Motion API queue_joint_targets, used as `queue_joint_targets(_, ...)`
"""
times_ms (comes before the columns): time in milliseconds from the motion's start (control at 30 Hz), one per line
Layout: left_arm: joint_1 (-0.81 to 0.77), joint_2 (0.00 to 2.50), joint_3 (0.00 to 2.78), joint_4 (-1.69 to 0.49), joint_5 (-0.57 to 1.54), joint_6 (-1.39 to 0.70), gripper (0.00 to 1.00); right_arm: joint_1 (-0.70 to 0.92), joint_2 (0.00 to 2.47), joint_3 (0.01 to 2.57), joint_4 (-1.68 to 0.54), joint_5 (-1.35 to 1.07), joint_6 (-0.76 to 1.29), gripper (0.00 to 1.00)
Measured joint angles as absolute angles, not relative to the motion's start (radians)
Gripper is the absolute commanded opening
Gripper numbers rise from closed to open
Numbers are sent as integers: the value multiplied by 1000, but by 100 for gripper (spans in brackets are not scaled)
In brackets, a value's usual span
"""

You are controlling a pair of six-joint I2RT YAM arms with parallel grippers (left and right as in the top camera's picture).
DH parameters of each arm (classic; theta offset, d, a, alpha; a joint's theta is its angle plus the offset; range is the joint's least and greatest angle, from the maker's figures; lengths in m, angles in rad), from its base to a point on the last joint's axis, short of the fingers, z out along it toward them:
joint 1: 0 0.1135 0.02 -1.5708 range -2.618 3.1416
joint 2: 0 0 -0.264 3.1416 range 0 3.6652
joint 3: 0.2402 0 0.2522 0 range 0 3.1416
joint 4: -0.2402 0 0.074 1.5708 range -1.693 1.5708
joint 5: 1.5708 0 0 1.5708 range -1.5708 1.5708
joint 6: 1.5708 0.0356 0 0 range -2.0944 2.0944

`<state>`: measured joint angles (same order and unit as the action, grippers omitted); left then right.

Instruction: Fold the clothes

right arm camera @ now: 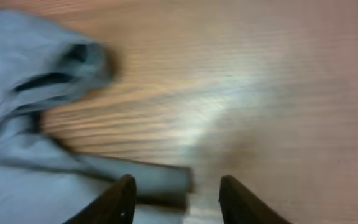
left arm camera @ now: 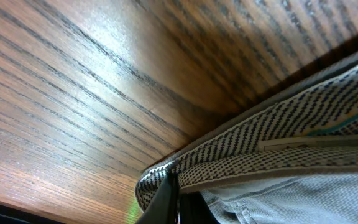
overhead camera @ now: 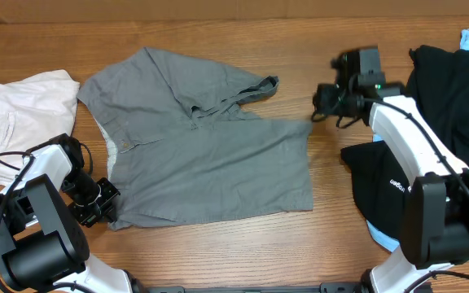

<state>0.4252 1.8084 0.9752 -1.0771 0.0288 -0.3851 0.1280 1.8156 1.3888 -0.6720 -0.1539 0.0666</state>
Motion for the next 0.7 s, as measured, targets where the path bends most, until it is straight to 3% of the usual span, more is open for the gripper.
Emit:
queue_joint_targets(133, 425, 1807, 975, -1075, 22, -385, 4, 274, 1810, 1491, -733, -156, -125, 46)
queue_joint_targets(300, 425, 1806, 975, -1074, 19, -385, 4, 428, 1826, 1505, -614, -131, -238, 46)
queue_joint_targets(367, 425, 1806, 975, -1073, 18, -385, 4, 469, 1867, 1523, -590, -123, -273, 72)
queue_joint_targets(467, 425, 1806, 975, -1073, 17, -385, 4, 523, 1983, 1596, -617, -111, -318, 89)
queue_joint_targets(700, 425, 1805, 975, -1069, 14, -385, 4, 639, 2278, 1845, -642, -65, -358, 93)
